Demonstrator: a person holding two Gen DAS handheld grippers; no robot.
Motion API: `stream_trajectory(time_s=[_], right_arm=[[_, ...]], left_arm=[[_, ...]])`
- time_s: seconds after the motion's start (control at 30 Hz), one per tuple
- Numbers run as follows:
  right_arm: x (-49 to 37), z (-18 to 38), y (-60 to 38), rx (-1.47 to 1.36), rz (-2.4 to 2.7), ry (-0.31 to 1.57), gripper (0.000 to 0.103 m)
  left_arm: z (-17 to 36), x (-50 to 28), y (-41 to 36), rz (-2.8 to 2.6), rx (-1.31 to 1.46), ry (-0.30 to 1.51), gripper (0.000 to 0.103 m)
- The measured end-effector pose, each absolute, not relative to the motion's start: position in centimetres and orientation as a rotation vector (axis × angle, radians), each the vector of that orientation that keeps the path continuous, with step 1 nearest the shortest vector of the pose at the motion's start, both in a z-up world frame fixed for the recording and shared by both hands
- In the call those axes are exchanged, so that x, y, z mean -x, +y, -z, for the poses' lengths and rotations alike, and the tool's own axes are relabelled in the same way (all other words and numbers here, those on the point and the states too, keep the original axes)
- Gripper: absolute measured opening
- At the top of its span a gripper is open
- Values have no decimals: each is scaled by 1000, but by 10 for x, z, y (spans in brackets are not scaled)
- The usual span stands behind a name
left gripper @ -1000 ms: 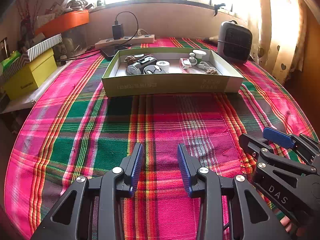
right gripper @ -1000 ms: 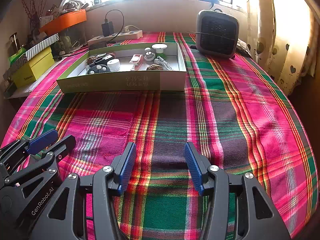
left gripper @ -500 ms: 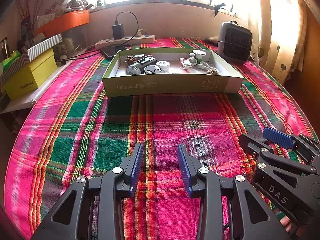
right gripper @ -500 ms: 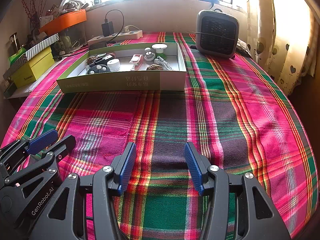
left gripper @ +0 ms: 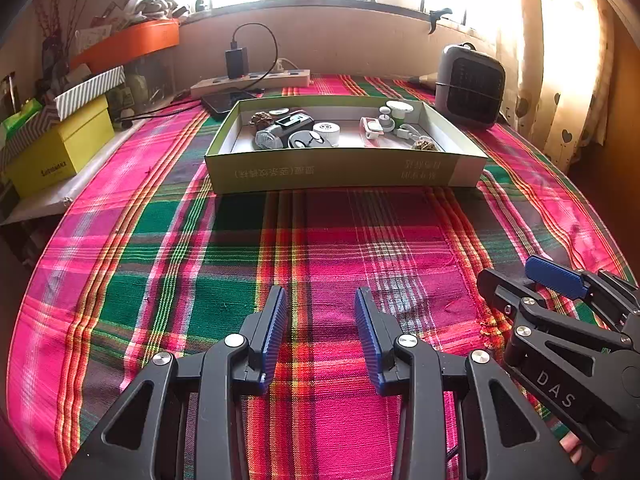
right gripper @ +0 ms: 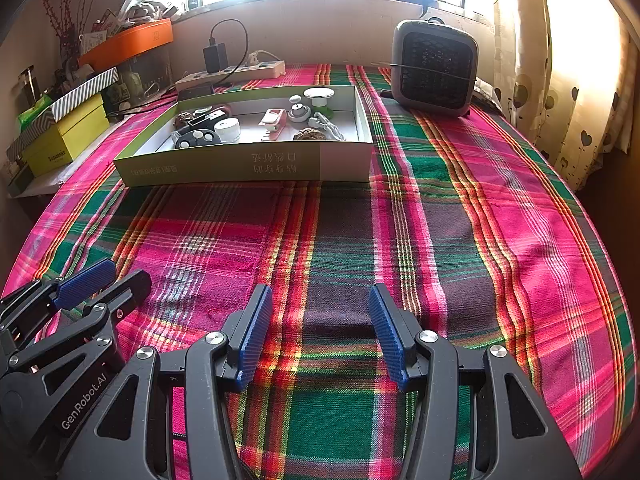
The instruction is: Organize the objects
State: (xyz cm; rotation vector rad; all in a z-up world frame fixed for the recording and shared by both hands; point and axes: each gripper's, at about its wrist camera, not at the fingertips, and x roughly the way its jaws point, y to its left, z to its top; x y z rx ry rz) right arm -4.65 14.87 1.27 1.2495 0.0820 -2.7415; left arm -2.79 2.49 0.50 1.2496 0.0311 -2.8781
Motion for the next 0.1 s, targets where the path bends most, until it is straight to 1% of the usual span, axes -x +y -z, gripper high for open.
stream_trajectory(time_s=[0.1], right_arm=[[47, -13, 148, -1250, 2742, 83, 51]], left_arm=[[-5, 28, 25, 2878, -1249, 31, 34]])
